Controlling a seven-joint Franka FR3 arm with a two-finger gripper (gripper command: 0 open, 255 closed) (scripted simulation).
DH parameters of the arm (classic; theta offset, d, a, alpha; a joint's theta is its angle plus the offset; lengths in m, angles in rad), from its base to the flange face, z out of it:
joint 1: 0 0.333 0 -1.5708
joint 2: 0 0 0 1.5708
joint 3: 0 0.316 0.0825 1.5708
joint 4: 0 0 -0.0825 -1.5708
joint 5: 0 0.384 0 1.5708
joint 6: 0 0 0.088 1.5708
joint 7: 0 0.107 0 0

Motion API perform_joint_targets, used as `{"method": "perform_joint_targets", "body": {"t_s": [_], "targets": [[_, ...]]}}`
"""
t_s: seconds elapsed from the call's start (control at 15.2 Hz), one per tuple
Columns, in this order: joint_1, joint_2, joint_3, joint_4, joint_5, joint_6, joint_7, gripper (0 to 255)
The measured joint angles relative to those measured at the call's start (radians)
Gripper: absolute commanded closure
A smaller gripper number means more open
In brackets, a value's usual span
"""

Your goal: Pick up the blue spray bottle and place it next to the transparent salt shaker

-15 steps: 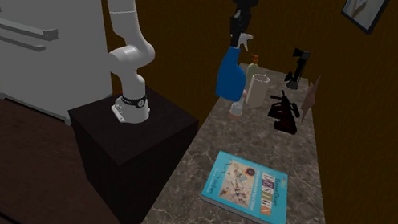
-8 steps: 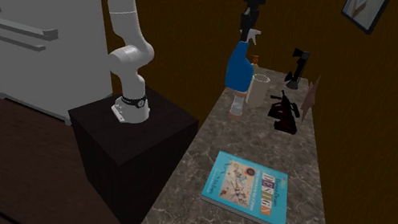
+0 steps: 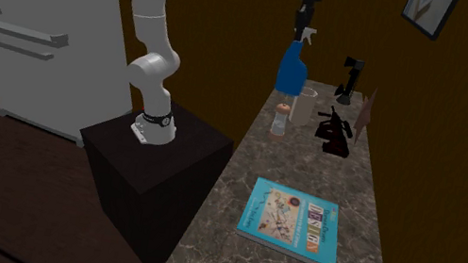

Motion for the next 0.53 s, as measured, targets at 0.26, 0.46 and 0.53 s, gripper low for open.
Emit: {"method": "perform_joint_targets", "body": {"t_s": [0.26,0.46,0.53], "targets": [[0.05,0.076,0.053,0.083,-0.02,-0.01,0.101,255],[0.075,0.102,0.076,0.099,-0.028,-0.001,0.147,255],[0.075,0.096,0.076,0.077,-0.026,0.015,0.147,255]]}}
